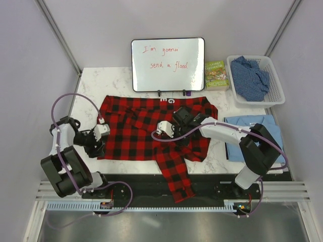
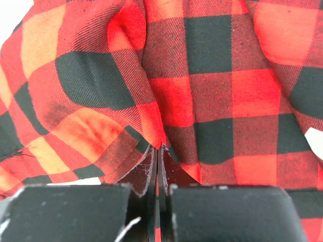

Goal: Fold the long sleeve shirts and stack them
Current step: Fold the shirt

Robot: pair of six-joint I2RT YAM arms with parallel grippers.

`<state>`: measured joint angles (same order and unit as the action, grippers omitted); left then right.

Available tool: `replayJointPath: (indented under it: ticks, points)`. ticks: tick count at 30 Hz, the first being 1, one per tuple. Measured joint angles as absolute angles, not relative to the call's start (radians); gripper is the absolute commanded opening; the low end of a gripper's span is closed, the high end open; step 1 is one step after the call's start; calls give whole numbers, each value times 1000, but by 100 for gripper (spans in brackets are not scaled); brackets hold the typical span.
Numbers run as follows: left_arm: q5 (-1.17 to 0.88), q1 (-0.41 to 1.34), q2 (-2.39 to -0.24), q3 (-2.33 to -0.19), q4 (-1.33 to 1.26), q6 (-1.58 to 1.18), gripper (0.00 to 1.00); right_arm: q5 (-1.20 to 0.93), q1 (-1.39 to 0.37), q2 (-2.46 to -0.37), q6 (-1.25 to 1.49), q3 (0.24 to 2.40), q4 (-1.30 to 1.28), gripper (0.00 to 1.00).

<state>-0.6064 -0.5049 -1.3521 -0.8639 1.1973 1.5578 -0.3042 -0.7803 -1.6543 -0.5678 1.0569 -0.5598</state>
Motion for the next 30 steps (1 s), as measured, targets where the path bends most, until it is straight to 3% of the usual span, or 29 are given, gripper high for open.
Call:
replayJointPath:
  ticks: [11, 14, 19, 24, 30]
  points:
    - [-477, -505, -1250, -665, 1068, 1884, 61, -321, -782, -1413, -546, 1065, -651, 0]
    - [-462, -505, -1250, -625, 1009, 1916, 54, -334, -781, -1398, -551, 1065, -671, 0]
    - [-451, -505, -1217, -567, 970, 1932, 33, -349, -781, -1398, -573, 1065, -719, 0]
    - [-452, -505, -1190, -550, 966, 1939, 3, -367, -782, -1387, -591, 1065, -759, 0]
    - [-447, -505, -1180, -560, 989, 1952, 2, -382, -782, -1289, -601, 1063, -793, 0]
